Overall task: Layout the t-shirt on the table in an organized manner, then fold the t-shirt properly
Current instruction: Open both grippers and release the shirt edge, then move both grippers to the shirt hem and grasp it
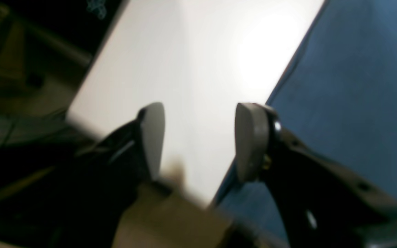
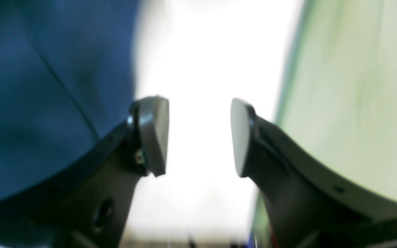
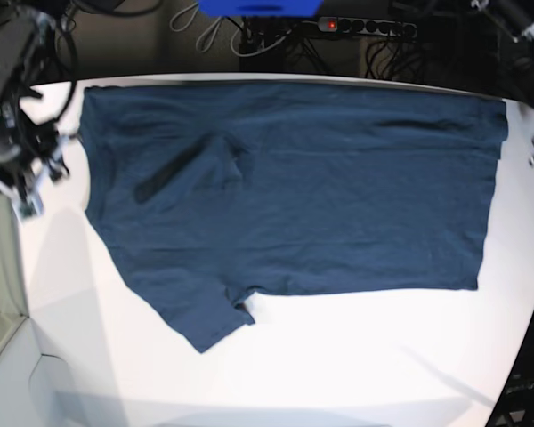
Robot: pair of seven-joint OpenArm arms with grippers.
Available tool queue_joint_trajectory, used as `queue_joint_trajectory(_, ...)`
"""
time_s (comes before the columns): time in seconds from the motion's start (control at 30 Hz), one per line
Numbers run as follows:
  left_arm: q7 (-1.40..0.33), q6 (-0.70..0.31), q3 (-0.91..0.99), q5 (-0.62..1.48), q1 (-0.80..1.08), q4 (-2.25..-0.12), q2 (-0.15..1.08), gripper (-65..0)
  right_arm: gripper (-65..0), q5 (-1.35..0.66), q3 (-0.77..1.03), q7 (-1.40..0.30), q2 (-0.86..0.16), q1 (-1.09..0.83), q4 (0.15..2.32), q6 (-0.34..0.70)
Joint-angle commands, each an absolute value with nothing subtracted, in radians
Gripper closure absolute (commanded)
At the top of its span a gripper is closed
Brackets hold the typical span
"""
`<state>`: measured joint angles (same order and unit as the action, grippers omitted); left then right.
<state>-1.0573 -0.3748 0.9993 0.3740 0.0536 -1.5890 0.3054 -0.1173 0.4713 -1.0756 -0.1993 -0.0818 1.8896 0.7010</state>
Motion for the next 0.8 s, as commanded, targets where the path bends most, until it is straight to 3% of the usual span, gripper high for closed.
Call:
queue_joint_trajectory(0.0, -1.033, -0.377, 1.0, 0.387, 0.005, -1.604, 0.331, -32.0, -29.8, -0.119, 0.443, -1.063, -0.211, -0.019, 1.873, 0.698)
queue_joint_trajectory(0.27, -1.018, -0.367, 0.829, 0.386, -0.257, -1.5, 0.332, -32.0, -29.8, -0.022, 0.271, -0.974, -0.205, 0.378, 1.425, 0.698)
queue_joint_trajectory(0.53, -0.578, -0.374, 0.558, 0.202, -0.328, -1.271, 0.352, -32.0, -29.8, -0.013, 0.255, -0.644, -0.216, 0.565, 0.972, 0.698)
queue_joint_trajectory(0.77, -0.472, -0.374, 0.506, 0.145, -0.354, -1.104, 0.348, -32.0, -35.5, -0.013, 0.255, -0.366, -0.249, 0.587, 0.743, 0.694)
